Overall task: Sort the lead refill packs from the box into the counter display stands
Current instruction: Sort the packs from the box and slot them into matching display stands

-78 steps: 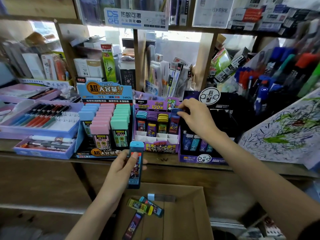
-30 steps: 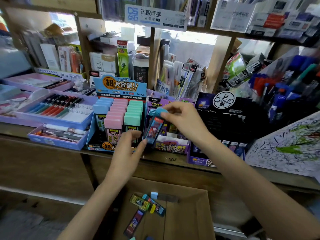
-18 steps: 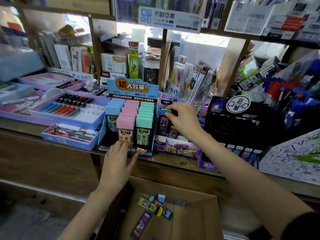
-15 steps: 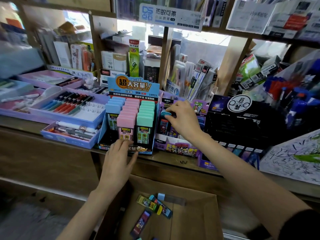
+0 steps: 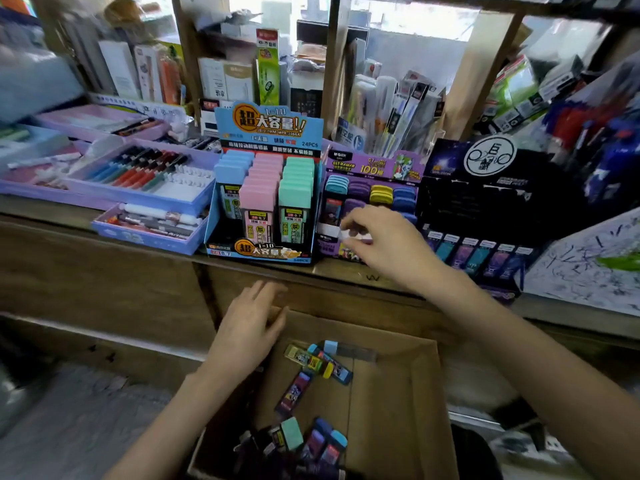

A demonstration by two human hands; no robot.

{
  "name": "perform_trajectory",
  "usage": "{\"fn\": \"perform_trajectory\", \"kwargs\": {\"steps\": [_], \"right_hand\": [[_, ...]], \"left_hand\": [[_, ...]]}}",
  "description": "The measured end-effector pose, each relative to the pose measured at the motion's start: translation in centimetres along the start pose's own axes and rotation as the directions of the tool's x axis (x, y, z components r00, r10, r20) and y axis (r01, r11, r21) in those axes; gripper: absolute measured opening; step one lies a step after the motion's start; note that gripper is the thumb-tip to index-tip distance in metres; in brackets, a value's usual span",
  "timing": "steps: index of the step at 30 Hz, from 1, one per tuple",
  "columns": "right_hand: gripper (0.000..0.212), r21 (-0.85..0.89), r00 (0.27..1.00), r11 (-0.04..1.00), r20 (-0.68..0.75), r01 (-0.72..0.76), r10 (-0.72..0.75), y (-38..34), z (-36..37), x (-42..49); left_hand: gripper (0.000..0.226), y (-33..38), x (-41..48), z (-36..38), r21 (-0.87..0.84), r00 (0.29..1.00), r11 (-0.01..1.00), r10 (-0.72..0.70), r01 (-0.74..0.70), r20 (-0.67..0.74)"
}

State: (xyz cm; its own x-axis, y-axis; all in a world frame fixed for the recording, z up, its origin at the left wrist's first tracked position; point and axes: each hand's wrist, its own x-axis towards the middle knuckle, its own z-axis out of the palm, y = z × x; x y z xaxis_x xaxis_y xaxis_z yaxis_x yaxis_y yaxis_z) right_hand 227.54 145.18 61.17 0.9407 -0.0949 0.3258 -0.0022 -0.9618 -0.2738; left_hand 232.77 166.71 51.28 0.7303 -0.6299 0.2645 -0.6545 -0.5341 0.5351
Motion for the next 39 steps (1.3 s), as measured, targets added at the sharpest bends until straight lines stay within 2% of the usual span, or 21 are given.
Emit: {"fn": "perform_trajectory", "kwargs": {"steps": [2,5,9,11,13,15,17,19,23,27,31,39], "right_hand": [[0.019,0.049,0.977,0.995,0.198,-0.093,0.081,0.3,1.4,-3.1],[0.021,0.023,0.895,0.978,0.408,-0.208,0.181,1.3,5.5,-7.8],[0.016,0.032,0.72,0.904,0.616,-0.427,0.319,3.1,12.7,-14.0],[0.017,0.025,0.619,0.847,0.694,-0.531,0.367,3.8,16.0,-16.9],[0.033,0.044,0.521,0.772,0.762,-0.634,0.385,3.9,18.8,-19.1],[0.061,0.067,0.47,0.717,0.796,-0.694,0.381,3.5,20.9,-20.8],[0.082,0.071,0.503,0.756,0.787,-0.65,0.358,3.1,22.5,-21.8],[0.093,0.061,0.548,0.824,0.774,-0.563,0.317,2.8,23.6,-22.2],[0.098,0.04,0.564,0.909,0.795,-0.415,0.222,2.0,25.5,-22.5],[0.097,0.068,0.591,0.884,0.767,-0.463,0.25,1.7,26.3,-22.8],[0.103,0.118,0.568,0.812,0.771,-0.572,0.289,2.5,26.2,-22.1],[0.06,0.09,0.529,0.723,0.744,-0.685,0.408,3.5,25.9,-21.8]], "left_hand": [[0.025,-1.0,-1.2,2.1,-0.023,0.983,0.994,-0.102,0.106,0.151],[0.031,-2.5,-3.1,5.5,-0.035,0.916,0.972,-0.207,0.233,0.343],[0.043,-4.4,-5.9,9.9,0.049,0.81,0.956,-0.272,0.29,0.52],[0.058,-5.8,-7.2,11.4,0.106,0.758,0.941,-0.322,0.321,0.567],[0.073,-7.5,-8.6,12.6,0.187,0.68,0.914,-0.395,0.361,0.618],[0.084,-9.1,-9.9,13.6,0.279,0.597,0.901,-0.43,0.332,0.677],[0.091,-10.0,-10.5,14.2,0.317,0.533,0.907,-0.419,0.277,0.735],[0.096,-10.4,-10.5,14.6,0.309,0.507,0.921,-0.39,0.239,0.768],[0.093,-10.4,-10.6,14.9,0.294,0.557,0.948,-0.309,0.12,0.771],[0.092,-10.1,-10.6,15.4,0.297,0.586,0.951,-0.29,0.087,0.756],[0.083,-10.0,-10.1,15.3,0.3,0.614,0.946,-0.31,0.124,0.726],[0.072,-10.2,-9.8,15.6,0.228,0.594,0.945,-0.324,0.233,0.737]]}}
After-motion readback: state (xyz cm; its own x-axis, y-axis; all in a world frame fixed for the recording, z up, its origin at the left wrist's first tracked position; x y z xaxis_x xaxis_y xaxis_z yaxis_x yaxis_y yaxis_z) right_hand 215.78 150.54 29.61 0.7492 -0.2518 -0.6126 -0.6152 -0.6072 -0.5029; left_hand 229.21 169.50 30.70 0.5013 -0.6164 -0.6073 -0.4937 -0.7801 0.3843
